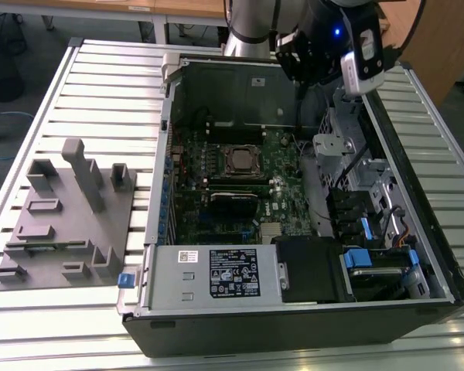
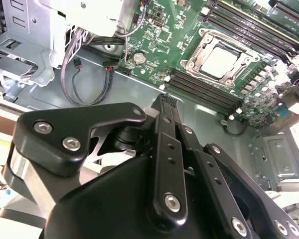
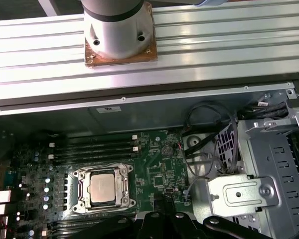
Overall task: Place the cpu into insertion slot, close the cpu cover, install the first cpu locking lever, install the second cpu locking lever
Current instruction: 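Install the second cpu locking lever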
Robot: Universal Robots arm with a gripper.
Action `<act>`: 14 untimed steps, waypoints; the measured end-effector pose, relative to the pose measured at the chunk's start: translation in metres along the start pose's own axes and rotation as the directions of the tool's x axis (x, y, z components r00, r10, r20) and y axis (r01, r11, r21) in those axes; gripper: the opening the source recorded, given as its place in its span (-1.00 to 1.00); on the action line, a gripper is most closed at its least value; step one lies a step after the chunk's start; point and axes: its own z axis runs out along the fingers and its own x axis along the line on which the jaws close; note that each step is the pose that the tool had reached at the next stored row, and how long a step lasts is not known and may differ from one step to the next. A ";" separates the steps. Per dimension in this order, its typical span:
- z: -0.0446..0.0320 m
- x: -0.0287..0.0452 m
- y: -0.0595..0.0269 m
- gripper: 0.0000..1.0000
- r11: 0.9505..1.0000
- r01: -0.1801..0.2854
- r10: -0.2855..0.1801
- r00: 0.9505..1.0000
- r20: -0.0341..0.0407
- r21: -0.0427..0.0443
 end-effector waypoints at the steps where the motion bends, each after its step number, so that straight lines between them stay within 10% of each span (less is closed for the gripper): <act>1: -0.0004 0.0001 0.0001 -0.80 1.000 0.000 0.000 1.000 0.000 0.001; 14: -0.0052 0.0014 0.0016 -0.80 1.000 0.001 -0.001 1.000 0.002 0.018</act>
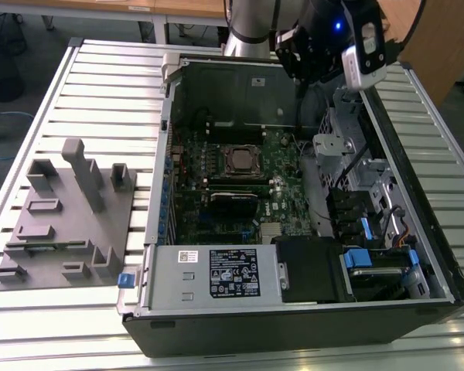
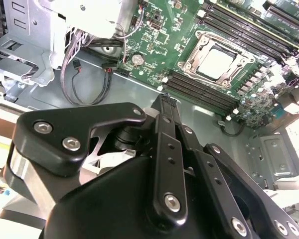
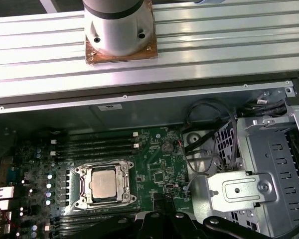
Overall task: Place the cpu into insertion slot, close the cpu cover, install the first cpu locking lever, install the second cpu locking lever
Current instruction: 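Install the second cpu locking lever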
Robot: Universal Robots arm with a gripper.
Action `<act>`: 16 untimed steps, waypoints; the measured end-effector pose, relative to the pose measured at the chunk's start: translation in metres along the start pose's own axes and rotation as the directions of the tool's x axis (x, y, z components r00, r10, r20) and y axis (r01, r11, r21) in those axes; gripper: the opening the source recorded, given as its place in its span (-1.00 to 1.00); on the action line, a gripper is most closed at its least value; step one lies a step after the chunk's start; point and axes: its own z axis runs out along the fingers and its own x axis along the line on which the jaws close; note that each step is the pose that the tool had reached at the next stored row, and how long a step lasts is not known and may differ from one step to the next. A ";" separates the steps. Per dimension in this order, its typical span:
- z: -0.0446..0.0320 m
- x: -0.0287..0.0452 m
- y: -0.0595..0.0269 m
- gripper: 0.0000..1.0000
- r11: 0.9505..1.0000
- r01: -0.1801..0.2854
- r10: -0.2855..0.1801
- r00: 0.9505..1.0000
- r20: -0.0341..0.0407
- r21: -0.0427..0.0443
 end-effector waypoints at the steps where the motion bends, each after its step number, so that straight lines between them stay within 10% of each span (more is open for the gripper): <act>1: -0.0004 0.0001 0.0001 -0.80 1.000 0.000 0.000 1.000 0.000 0.001; 16: 0.0015 0.0007 -0.0006 -0.80 1.000 0.000 0.000 1.000 0.001 0.010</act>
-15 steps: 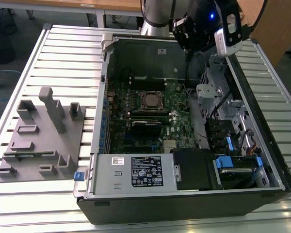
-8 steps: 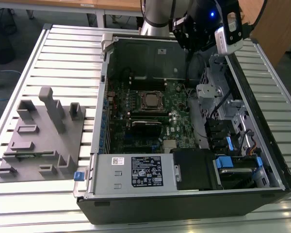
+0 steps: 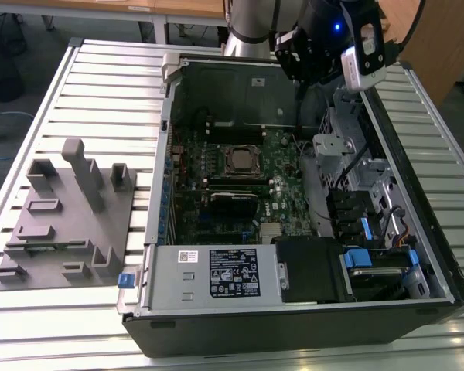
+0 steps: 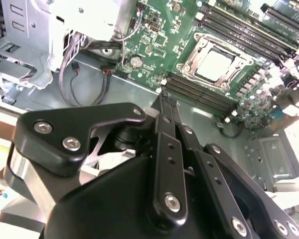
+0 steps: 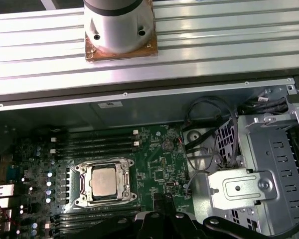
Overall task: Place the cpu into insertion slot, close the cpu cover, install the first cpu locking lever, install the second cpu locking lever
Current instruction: 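Install the second cpu locking lever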
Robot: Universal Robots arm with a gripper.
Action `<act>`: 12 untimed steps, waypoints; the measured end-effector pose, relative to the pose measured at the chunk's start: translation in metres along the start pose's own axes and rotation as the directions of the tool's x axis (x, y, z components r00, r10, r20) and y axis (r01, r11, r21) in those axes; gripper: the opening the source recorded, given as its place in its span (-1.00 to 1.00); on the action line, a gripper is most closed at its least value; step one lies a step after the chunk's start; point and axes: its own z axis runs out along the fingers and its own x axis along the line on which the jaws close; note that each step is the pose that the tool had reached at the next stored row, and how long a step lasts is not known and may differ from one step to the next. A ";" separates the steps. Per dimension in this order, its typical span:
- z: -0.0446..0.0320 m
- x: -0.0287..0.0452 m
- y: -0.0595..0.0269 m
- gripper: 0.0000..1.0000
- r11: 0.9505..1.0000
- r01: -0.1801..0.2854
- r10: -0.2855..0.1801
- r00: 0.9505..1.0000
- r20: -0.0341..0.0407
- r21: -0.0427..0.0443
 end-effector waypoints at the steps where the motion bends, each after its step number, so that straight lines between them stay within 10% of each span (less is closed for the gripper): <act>1: 0.0003 0.0001 -0.0001 -0.80 1.000 0.000 0.000 1.000 0.001 0.005; 12: 0.0033 0.0003 -0.0011 -0.80 0.998 0.000 -0.001 1.000 0.007 0.061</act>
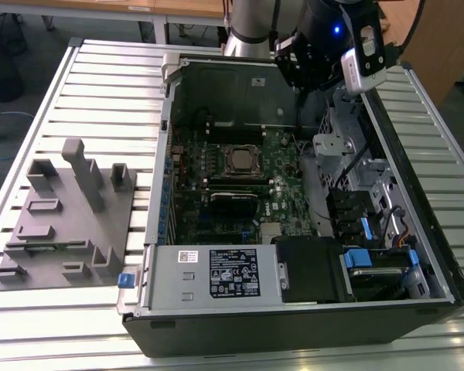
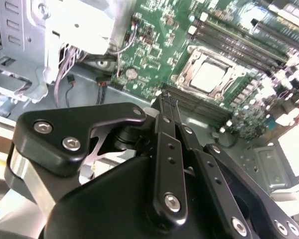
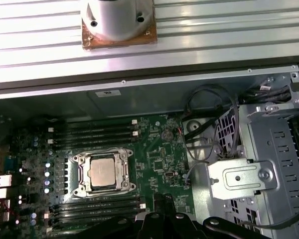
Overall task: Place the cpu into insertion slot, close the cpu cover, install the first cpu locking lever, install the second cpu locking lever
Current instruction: 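Install the second cpu locking lever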
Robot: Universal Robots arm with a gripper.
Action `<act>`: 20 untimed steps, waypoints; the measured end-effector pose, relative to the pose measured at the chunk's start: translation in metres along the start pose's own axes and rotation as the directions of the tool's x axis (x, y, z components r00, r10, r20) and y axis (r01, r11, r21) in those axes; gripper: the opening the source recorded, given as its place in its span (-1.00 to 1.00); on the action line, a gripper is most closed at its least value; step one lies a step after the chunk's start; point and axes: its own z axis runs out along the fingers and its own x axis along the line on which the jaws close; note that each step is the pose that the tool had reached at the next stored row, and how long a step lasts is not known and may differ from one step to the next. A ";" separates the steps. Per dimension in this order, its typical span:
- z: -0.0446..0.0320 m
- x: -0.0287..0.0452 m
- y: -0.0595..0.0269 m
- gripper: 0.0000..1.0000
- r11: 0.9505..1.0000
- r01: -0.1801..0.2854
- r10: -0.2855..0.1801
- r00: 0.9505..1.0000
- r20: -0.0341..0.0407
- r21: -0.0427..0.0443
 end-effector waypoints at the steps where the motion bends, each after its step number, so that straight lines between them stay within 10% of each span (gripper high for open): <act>1: 0.0002 0.0000 -0.0001 -0.80 1.000 0.000 0.000 1.000 0.001 0.012; 7: 0.0032 0.0003 0.0031 -0.80 0.997 0.001 -0.002 1.000 0.009 0.078; 20: 0.0151 0.0006 0.0009 -0.80 0.996 0.002 -0.003 1.000 0.010 0.091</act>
